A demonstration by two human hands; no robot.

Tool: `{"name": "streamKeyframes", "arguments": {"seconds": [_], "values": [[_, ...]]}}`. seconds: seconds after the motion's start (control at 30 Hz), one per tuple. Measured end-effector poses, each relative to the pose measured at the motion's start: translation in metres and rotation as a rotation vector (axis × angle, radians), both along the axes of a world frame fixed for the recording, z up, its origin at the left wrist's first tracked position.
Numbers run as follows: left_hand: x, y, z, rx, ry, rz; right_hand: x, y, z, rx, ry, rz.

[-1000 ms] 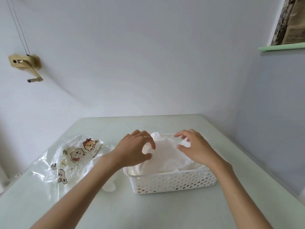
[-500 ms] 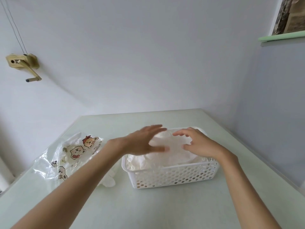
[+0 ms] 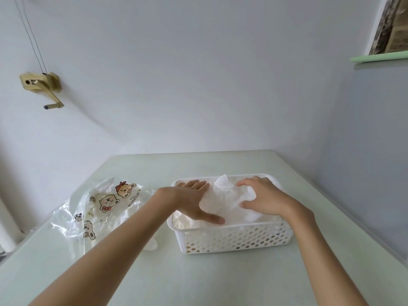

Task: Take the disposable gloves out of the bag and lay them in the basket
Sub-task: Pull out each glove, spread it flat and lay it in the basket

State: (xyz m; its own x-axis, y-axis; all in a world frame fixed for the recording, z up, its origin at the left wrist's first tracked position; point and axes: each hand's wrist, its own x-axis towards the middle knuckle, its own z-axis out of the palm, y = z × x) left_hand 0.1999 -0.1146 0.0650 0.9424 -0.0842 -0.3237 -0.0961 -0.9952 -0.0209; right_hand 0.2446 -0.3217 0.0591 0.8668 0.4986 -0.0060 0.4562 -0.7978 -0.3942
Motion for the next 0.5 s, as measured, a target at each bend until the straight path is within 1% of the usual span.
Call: {"name": "streamKeyframes", "arguments": {"seconds": [0.07, 0.17, 0.23, 0.27, 0.33, 0.4, 0.5], "values": [[-0.007, 0.007, 0.011, -0.046, -0.047, -0.001, 0.0, 0.014, 0.005, 0.037, -0.063, 0.02], [-0.021, 0.025, 0.023, -0.089, -0.111, 0.003, 0.009, 0.04, -0.005, -0.087, 0.045, 0.082], [-0.031, 0.039, 0.025, -0.179, -0.196, 0.02, 0.014, 0.046, -0.014, -0.145, 0.11, 0.102], [-0.038, 0.046, 0.025, -0.231, -0.254, 0.032, 0.015, 0.046, -0.015, -0.14, 0.113, 0.098], [-0.054, 0.064, 0.021, -0.319, -0.355, 0.081, 0.013, 0.042, -0.012, -0.084, 0.061, 0.069], [-0.071, 0.085, 0.014, -0.379, -0.421, 0.16, 0.003, 0.039, -0.004, -0.02, -0.05, 0.039], [-0.091, 0.111, 0.002, -0.412, -0.454, 0.292, -0.025, 0.05, 0.007, 0.109, -0.202, 0.052]]}}
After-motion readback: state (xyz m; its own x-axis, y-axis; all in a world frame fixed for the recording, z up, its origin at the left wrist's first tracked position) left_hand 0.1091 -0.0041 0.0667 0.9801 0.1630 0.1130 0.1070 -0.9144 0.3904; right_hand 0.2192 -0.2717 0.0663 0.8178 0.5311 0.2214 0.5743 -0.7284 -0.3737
